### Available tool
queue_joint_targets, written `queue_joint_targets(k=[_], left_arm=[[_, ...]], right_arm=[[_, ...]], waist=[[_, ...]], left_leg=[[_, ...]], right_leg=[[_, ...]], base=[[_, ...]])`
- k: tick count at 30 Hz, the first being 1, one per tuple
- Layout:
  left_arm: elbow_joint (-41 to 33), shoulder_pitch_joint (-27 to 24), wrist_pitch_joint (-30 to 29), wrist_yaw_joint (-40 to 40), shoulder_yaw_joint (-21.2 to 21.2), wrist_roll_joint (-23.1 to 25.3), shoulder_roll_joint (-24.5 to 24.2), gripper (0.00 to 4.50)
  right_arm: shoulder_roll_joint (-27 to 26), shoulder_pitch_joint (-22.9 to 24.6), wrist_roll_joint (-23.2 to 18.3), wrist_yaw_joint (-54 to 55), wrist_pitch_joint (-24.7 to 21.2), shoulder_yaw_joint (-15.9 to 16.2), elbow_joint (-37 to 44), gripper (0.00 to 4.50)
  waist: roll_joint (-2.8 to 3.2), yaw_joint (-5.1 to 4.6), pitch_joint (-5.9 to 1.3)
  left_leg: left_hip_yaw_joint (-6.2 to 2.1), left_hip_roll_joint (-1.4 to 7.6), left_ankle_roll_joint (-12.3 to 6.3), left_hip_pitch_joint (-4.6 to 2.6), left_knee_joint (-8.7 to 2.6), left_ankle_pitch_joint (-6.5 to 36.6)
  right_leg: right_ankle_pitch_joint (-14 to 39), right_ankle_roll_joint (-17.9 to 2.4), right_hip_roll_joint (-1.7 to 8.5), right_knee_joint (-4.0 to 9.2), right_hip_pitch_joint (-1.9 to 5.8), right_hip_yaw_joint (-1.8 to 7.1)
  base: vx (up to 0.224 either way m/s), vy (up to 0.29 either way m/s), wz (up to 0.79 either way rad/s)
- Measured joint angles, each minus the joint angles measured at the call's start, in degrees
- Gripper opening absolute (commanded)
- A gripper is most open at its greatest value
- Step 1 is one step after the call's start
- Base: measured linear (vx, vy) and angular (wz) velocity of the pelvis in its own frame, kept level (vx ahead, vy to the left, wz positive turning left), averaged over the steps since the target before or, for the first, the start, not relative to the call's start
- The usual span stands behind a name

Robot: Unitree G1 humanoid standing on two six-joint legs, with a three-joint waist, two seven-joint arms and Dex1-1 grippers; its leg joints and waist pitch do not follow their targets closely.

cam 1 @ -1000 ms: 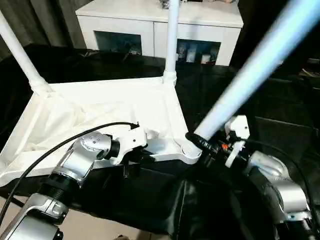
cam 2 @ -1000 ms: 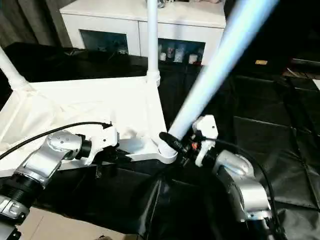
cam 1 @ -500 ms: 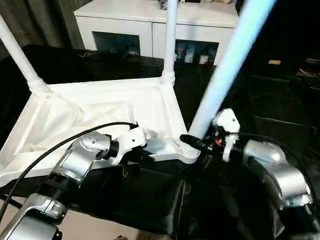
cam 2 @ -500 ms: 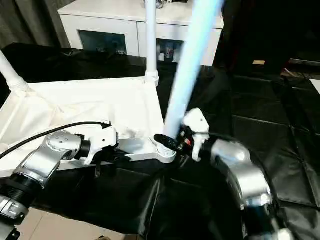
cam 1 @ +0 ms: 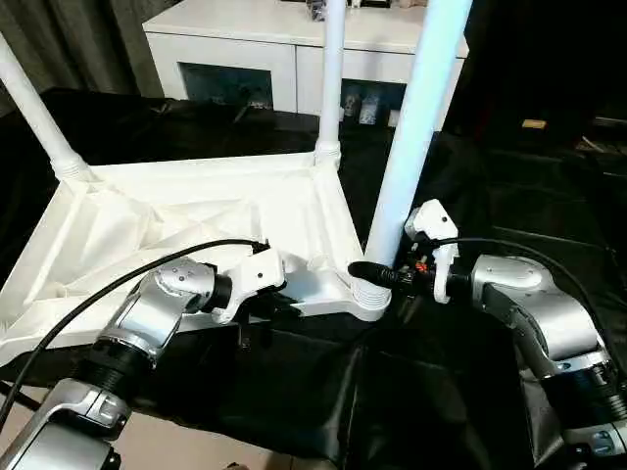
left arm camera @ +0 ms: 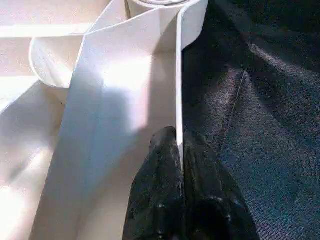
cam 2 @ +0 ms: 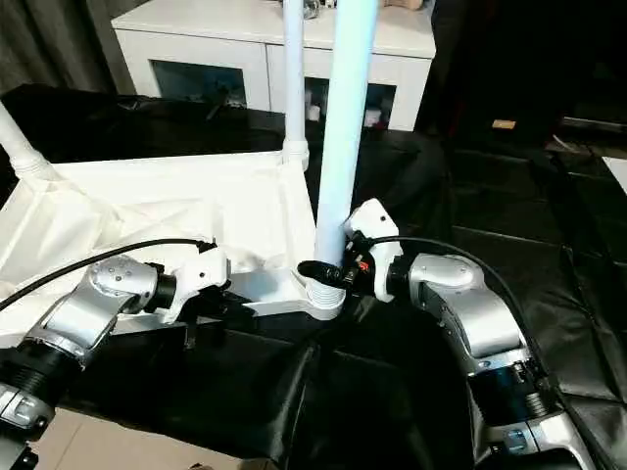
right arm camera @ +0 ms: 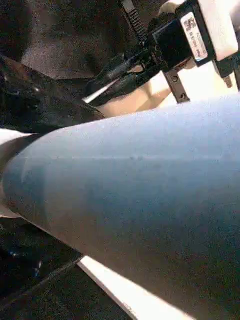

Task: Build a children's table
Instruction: Insert table leg to table base, then rotate leg to tighten

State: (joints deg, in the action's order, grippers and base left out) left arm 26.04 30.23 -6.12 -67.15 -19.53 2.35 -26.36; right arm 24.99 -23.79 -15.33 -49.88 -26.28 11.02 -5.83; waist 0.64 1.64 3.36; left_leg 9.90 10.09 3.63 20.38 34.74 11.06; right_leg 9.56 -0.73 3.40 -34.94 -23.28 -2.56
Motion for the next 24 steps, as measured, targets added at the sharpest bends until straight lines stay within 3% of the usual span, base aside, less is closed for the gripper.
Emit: queue_joint_targets(k=[6, 10, 12, 15, 18, 19, 20, 21, 22, 23, 24], left_arm=[[1.87, 0.12, -1.29, 4.22, 0.72, 0.40, 1.13, 0.00], [2.24, 1.06, -6.36, 10.43, 1.54, 1.93, 4.84, 0.00], [2.24, 1.60, -9.22, 13.68, 1.54, 2.58, 7.26, 0.00], [2.53, 2.24, -12.06, 17.25, 1.57, 3.25, 9.79, 0.00], [5.37, 4.46, -15.64, 22.15, 1.87, 4.02, 14.17, 0.00], [5.79, 4.92, -16.70, 24.04, 1.86, 4.11, 15.67, 0.00], [5.98, 5.21, -17.57, 25.11, 1.94, 4.06, 16.59, 0.00], [7.91, 6.67, -19.21, 27.78, 2.55, 4.37, 18.98, 0.00], [9.68, 8.27, -20.84, 30.99, 2.64, 5.05, 21.80, 0.00], [10.35, 9.05, -21.59, 33.10, 2.77, 5.46, 23.59, 0.00], [10.58, 9.59, -22.19, 34.79, 2.97, 5.58, 24.76, 0.00]], right_arm=[[-4.55, -1.04, 2.05, 7.47, 1.07, -0.42, -3.48, 1.84], [-10.45, -3.53, 4.48, 19.76, 1.98, -2.58, -9.21, 1.84], [-12.31, -5.16, 5.26, 24.77, 2.36, -3.41, -11.97, 1.84], [-14.83, -7.18, 6.48, 30.13, 3.54, -4.10, -15.91, 1.84], [-17.64, -10.33, 7.24, 36.88, 5.32, -6.05, -22.30, 1.84], [-18.25, -11.47, 7.79, 39.30, 5.68, -6.61, -24.10, 1.84], [-18.86, -12.03, 7.81, 40.40, 6.33, -7.10, -25.23, 1.84], [-20.57, -14.12, 8.02, 43.90, 7.90, -8.63, -29.02, 1.84], [-21.60, -16.15, 8.62, 48.27, 8.86, -10.28, -32.70, 1.84], [-21.79, -17.41, 8.72, 50.57, 9.83, -11.16, -34.71, 1.84], [-22.08, -18.62, 8.78, 52.51, 10.96, -11.71, -36.36, 1.84]], waist=[[-0.24, -0.59, -0.18], [-0.35, -1.63, -0.34], [-0.23, -1.97, -0.42], [-0.18, -2.51, -0.43], [0.23, -3.05, -0.21], [0.67, -3.36, 0.01], [1.00, -3.44, 0.24], [1.02, -3.03, 0.43], [-0.26, -2.55, 0.23], [-1.40, -2.08, 0.06], [-1.31, -1.60, 0.03]], left_leg=[[0.00, -0.01, 0.01, -0.36, 0.00, 0.00], [-0.08, -0.04, 0.01, -0.43, 0.06, 0.00], [-0.20, -0.03, 0.00, -0.39, -0.06, 0.01], [-0.37, -0.05, -0.02, -0.35, -0.11, 0.02], [-0.49, -0.04, -0.20, -0.56, -0.13, 0.12], [-0.73, 0.01, -0.29, -0.59, -0.25, 0.18], [-0.90, 0.14, -0.30, -0.53, -0.35, 0.18], [-0.74, 0.00, -0.30, -0.44, -0.43, 0.18], [0.90, -0.27, -0.30, -0.54, -0.46, 0.17], [2.45, -0.22, -0.29, -0.89, -0.52, 0.18], [2.34, -0.46, -0.54, -0.46, -0.36, 0.48]], right_leg=[[0.12, 0.20, 0.00, 0.01, 0.31, -0.02], [0.16, 0.27, 0.03, 0.44, 0.27, -0.15], [0.16, 0.27, 0.13, 1.27, 0.47, -0.54], [0.16, 0.27, 0.75, 2.19, 0.75, -1.62], [0.16, 0.27, 1.54, 3.60, 1.34, -3.28], [0.17, 0.27, 1.98, 4.39, 2.03, -4.46], [0.20, 0.28, 1.99, 4.70, 2.77, -4.86], [1.48, -0.78, 2.13, 2.43, 2.80, -4.39], [3.17, -1.89, 2.74, -1.44, 3.25, -2.75], [3.74, 1.27, 3.02, -2.27, 2.63, -1.21], [3.76, 1.70, 3.27, -2.25, 1.97, -1.02]], base=[[0.000, 0.000, 0.00], [0.000, 0.000, 0.00], [0.000, 0.000, 0.00], [0.000, 0.000, 0.00], [-0.052, 0.054, 0.00], [-0.049, 0.065, 0.00], [-0.077, 0.066, -0.07], [-0.077, 0.066, -0.07], [-0.061, 0.010, 0.19], [0.044, -0.079, 0.19], [0.044, -0.079, 0.19]])
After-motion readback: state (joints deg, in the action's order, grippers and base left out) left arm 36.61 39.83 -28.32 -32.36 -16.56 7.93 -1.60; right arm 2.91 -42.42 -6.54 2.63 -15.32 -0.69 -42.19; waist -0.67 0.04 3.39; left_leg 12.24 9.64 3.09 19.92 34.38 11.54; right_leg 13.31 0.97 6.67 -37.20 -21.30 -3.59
